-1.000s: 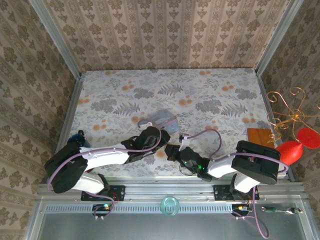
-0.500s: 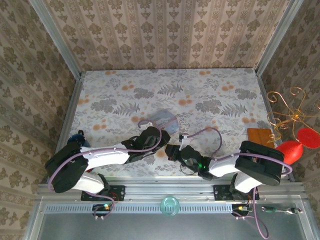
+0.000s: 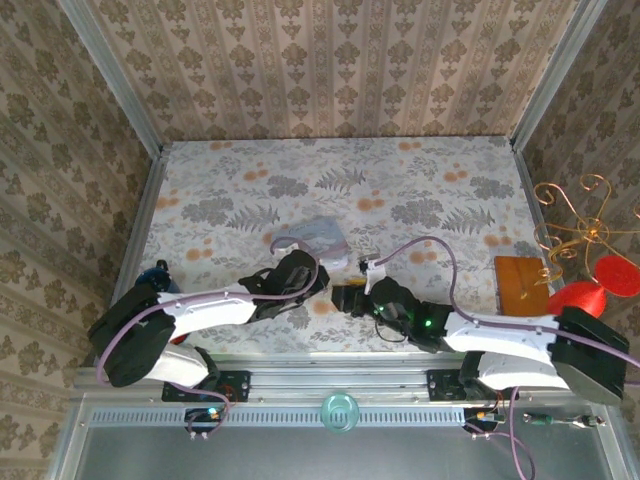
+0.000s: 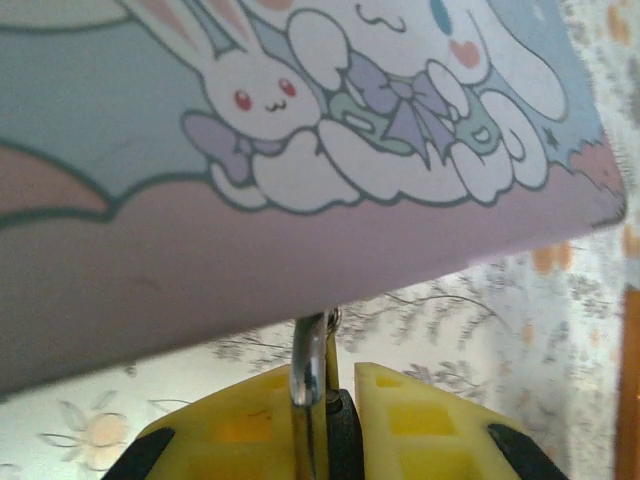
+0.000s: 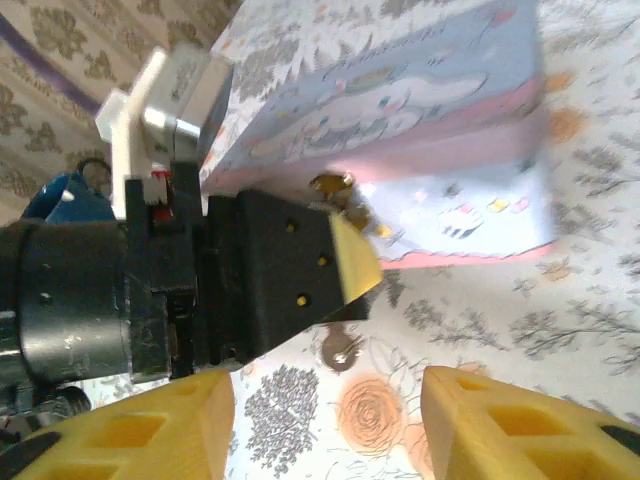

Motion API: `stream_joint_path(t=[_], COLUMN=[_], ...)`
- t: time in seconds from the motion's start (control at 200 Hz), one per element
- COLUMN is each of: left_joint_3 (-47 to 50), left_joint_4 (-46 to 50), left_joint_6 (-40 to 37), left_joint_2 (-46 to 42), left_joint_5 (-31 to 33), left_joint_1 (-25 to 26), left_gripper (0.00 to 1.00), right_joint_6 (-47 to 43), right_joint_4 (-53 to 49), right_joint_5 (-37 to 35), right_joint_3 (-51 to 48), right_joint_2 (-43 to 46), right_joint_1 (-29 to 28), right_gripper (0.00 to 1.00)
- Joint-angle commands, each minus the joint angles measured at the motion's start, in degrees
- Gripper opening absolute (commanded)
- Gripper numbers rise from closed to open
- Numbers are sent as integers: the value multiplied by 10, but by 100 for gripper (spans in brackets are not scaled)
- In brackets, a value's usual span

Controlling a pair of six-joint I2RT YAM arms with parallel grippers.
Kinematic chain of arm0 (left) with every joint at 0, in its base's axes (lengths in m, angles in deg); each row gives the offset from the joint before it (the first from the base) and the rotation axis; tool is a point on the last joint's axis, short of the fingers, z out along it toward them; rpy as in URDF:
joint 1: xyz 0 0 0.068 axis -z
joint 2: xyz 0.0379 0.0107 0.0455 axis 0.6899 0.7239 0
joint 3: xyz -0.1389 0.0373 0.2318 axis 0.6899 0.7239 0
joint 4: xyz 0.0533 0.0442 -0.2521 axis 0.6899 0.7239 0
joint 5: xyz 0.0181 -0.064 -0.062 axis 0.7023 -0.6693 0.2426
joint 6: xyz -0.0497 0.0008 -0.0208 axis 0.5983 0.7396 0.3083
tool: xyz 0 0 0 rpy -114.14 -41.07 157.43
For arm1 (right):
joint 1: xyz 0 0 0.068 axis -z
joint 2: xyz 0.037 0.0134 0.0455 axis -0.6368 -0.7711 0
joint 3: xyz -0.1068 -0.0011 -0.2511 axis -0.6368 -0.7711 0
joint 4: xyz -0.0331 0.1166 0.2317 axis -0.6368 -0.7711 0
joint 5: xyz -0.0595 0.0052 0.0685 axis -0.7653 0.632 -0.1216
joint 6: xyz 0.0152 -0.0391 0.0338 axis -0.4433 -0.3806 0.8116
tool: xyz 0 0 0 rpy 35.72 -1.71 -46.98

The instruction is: Unlock the padlock with the key

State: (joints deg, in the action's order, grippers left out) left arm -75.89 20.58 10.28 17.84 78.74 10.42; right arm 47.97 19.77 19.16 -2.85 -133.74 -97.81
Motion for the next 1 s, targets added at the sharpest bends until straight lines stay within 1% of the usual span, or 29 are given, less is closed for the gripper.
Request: stream_joint_path(t=[0.0,0.09,0.21,0.325,0.495,0.75,0.81,0.995], left_joint_3=[-40,-60,-92,-127,-151,-182,-181,-175], left_joint_4=[47,70,108,151,170,201,190,171], left_joint_6=[-54,-73,-96,-112,-114,-111,-111,-113], left_joint_2=[-22,-16,3,27,63,131,140,140], left_joint_5=[11,18,19,13,10,25,20,10], left_joint_1=[-8,-8,-7,-7,2,8,10,16], left_gripper=[0,0,0,0,0,2,5,21], right_joint_6=[-76,-89,-85,-55,-27,-7,-2,14], right_joint_4=[-95,-126,-162,-184,-195,-185,-182,-175], right_joint_5=[-15,3,21,38,86,113,115,123], right_joint_3=[8,14,25,28,28,20,15,4], right_joint_2=[46,80,107,122,122,107,105,98], right_joint_1=[15,34,58,80,113,123,123,126], right_gripper=[58,58,58,67,68,68,67,68])
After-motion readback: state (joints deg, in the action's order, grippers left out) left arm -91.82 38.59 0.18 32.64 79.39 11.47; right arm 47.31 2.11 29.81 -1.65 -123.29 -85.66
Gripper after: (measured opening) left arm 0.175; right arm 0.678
